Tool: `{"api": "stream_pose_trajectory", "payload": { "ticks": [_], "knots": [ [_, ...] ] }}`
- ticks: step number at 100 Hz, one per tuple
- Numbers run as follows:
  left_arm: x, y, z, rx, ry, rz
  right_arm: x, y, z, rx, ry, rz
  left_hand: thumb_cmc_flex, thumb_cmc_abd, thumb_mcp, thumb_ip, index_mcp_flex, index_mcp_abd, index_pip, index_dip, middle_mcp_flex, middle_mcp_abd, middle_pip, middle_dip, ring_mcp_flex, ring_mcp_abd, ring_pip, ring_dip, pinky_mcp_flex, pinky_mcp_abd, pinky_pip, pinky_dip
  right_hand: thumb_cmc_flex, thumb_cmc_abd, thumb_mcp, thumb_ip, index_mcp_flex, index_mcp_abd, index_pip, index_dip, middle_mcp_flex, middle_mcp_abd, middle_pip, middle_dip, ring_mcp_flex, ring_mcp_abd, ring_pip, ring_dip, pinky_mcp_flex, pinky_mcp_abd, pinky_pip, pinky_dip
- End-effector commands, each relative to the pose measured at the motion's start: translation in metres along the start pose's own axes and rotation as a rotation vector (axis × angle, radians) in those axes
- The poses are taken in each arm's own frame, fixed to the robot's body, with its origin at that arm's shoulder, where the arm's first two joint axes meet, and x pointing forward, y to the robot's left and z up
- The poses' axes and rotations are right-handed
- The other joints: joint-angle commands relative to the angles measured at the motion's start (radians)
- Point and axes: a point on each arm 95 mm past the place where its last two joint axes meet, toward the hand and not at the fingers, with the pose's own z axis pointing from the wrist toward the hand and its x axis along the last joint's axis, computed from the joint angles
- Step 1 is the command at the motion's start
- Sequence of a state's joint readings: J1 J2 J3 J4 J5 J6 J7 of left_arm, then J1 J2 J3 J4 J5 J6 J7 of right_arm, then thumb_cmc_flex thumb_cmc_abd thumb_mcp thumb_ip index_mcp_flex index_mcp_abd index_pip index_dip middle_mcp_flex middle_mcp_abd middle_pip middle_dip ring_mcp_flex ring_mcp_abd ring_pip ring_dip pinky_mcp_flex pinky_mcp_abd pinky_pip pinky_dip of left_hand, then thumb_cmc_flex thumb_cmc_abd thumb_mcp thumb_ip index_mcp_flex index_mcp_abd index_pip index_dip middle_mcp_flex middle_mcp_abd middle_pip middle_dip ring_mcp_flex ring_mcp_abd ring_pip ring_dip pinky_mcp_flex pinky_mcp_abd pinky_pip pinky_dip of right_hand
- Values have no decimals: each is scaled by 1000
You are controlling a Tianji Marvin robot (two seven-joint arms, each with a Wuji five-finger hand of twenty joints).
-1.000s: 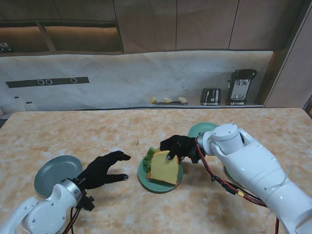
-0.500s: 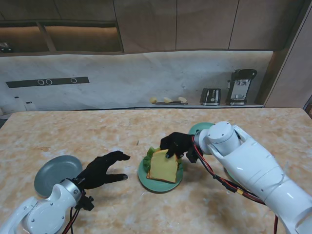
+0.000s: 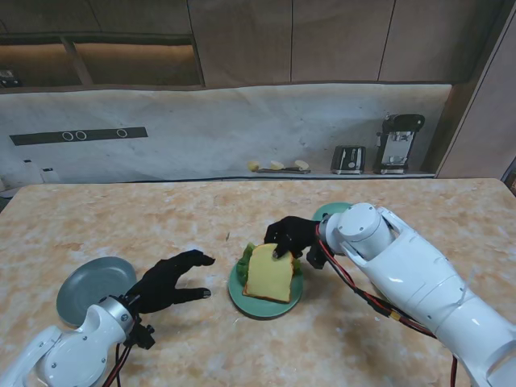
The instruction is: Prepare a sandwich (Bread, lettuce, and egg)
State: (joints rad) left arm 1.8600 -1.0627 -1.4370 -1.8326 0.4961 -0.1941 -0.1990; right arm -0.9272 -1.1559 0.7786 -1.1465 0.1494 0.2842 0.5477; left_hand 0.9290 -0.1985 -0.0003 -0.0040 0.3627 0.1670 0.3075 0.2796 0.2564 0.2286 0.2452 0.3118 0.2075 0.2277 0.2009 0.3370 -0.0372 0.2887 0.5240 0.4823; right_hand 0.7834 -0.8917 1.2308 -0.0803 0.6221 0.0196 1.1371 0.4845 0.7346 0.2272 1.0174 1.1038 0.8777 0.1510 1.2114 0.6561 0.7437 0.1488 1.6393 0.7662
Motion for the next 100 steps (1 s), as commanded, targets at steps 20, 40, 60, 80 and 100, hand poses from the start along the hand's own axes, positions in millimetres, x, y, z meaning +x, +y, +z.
{"api": "stream_pose_trajectory", "payload": {
  "ticks": [20, 40, 60, 80, 100],
  "knots": [
    [-1, 4, 0, -15, 0, -6, 4, -6, -1, -1, 28, -72, 10, 28, -16, -22, 20, -16, 15, 9, -4, -24, 11, 4, -20, -16, 15, 11, -15, -11, 14, -19, -130, 113, -36, 23, -46, 7, -167, -69, -151, -49, -85, -464, -162, 8, -187, -32, -159, -160, -11, 21],
    [-1, 4, -1, -14, -2, -6, 4, -6, -1, -24, 42, -96, 10, 28, -16, -21, 18, -17, 14, 9, -2, -25, 12, 4, -20, -17, 15, 11, -15, -11, 14, -19, -209, 165, -73, 49, -238, -26, -338, -73, -242, -71, -124, -538, -255, -14, -317, -79, -293, -129, -129, 10],
    [-1, 4, 0, -12, -4, -5, 4, -5, -1, -54, 63, -111, 10, 29, -16, -21, 18, -17, 14, 8, -2, -24, 12, 4, -19, -15, 15, 11, -15, -11, 14, -19, -240, 179, -91, 43, -285, -47, -315, -151, -347, -95, -186, -605, -381, -48, -489, -167, -464, -74, -345, -57],
    [-1, 4, 1, -7, -7, -9, 3, -3, -2, -145, 88, -181, 11, 28, -16, -21, 15, -17, 14, 8, -3, -22, 12, 4, -20, -15, 15, 11, -16, -11, 15, -19, -275, 212, -137, 40, -417, -87, -345, -207, -516, -125, -263, -713, -551, -96, -672, -272, -637, -67, -602, -169],
    [-1, 4, 3, -6, -2, -9, 2, -1, -7, -205, 101, -207, 9, 30, -17, -21, 14, -18, 14, 8, -3, -24, 11, 4, -20, -16, 14, 11, -16, -10, 14, -19, -288, 228, -167, 40, -464, -95, -352, -234, -563, -130, -392, -804, -629, -119, -778, -352, -693, -83, -743, -246]
  ]
}}
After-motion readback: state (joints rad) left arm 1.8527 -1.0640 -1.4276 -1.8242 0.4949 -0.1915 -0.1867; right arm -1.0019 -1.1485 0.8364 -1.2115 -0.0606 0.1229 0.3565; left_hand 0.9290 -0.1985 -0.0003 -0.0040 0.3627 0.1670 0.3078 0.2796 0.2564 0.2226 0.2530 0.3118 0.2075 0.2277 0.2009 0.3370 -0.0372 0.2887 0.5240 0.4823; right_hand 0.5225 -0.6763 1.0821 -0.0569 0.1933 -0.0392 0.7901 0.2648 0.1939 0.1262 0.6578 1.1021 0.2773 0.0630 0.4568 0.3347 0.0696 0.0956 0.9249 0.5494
